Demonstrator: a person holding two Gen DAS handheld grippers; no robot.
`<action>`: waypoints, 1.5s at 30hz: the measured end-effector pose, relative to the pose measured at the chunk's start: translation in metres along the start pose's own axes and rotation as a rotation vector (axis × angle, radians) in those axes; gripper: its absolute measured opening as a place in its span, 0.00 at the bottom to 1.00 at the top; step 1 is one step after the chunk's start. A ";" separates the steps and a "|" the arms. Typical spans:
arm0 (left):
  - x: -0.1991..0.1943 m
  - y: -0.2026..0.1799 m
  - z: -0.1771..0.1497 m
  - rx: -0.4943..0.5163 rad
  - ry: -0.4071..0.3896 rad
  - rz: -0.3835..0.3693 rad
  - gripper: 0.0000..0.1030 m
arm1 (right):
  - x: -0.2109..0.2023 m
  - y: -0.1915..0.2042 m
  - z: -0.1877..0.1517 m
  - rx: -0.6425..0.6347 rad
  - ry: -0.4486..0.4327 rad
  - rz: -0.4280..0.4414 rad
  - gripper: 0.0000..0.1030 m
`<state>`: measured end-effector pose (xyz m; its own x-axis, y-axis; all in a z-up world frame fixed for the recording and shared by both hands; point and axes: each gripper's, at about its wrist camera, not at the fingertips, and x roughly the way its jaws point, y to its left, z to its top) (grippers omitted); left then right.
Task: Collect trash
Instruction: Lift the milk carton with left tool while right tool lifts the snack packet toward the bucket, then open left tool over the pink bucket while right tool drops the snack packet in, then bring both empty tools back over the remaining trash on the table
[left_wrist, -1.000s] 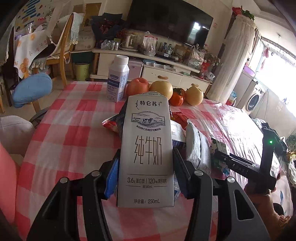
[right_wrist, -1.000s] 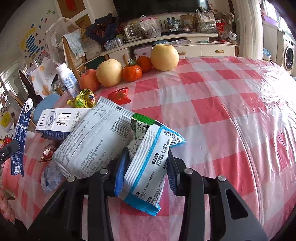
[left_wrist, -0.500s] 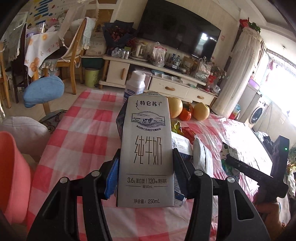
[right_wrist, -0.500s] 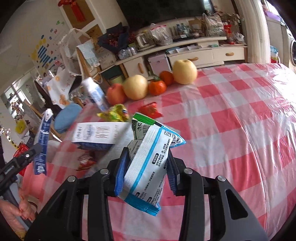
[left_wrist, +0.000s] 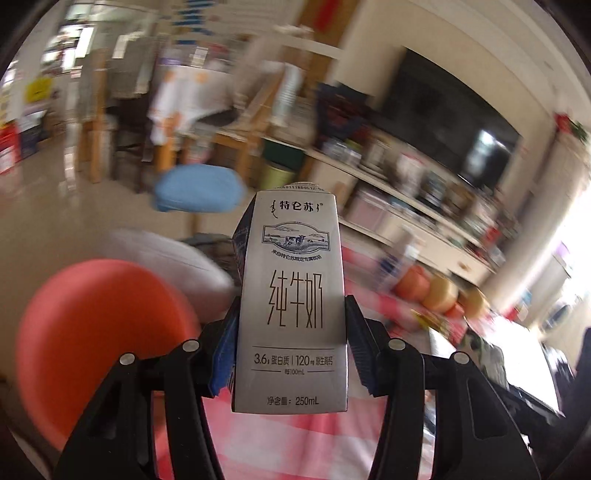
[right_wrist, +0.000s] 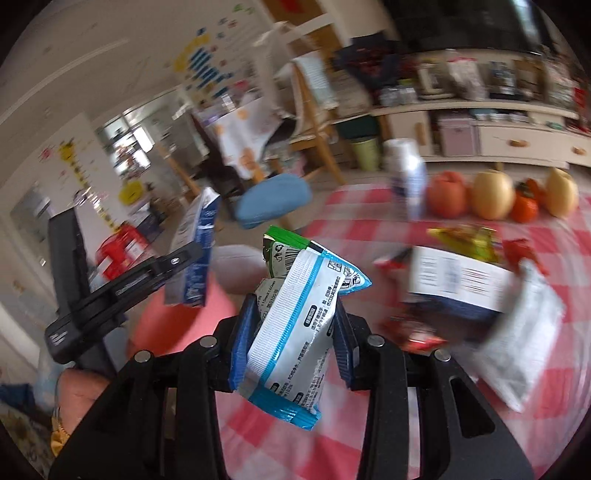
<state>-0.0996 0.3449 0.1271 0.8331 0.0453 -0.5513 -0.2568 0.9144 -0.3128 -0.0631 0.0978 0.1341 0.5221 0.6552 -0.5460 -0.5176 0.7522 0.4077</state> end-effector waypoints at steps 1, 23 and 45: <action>-0.002 0.010 0.002 -0.013 -0.008 0.029 0.53 | 0.010 0.014 0.002 -0.019 0.013 0.024 0.39; 0.004 0.157 0.008 -0.439 -0.058 0.249 0.87 | 0.120 0.136 0.013 -0.169 0.048 0.100 0.80; 0.017 0.042 0.000 -0.229 -0.113 -0.043 0.92 | 0.014 0.027 -0.016 -0.181 -0.093 -0.265 0.91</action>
<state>-0.0965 0.3844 0.1042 0.8918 0.0648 -0.4478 -0.3134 0.8023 -0.5080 -0.0805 0.1257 0.1261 0.7102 0.4479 -0.5431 -0.4629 0.8784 0.1191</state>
